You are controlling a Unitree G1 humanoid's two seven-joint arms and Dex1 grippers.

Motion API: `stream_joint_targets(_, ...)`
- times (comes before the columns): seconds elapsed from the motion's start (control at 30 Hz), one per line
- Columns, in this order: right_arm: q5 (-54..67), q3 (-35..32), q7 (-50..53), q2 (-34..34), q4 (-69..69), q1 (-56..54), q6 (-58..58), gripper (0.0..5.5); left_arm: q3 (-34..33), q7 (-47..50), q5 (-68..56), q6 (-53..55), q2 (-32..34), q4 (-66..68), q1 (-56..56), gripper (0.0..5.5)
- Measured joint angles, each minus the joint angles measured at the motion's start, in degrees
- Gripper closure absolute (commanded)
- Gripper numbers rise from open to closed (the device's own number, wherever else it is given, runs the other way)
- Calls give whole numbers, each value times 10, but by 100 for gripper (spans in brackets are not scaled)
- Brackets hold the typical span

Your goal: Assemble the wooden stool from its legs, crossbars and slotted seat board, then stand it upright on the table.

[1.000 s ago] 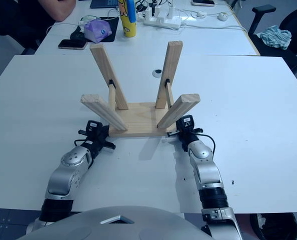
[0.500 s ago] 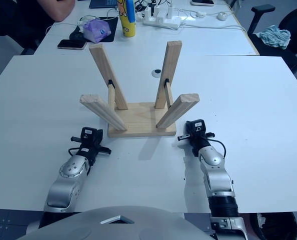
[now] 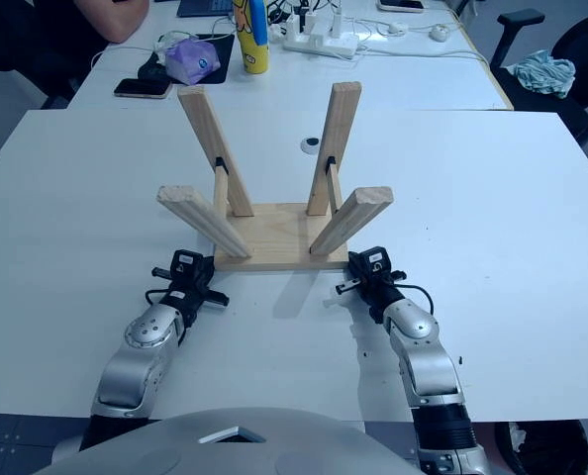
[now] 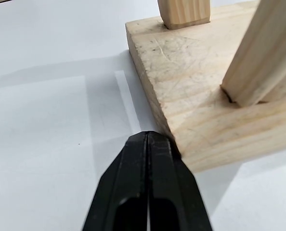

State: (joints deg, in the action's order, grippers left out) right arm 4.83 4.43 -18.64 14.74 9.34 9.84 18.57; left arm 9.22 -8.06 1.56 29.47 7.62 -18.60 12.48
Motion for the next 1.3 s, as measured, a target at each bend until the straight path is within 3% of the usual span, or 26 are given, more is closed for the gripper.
stream_joint_targets(0.87, 50, -29, -1, 26, 153, -23, 138, 550, -4, 2, -4, 148, 4, -174, -14, 546)
stream_joint_targets(1.3, 114, -66, -3, 46, 236, -50, 211, 550, -36, -37, -30, 233, 68, -256, -85, 546)
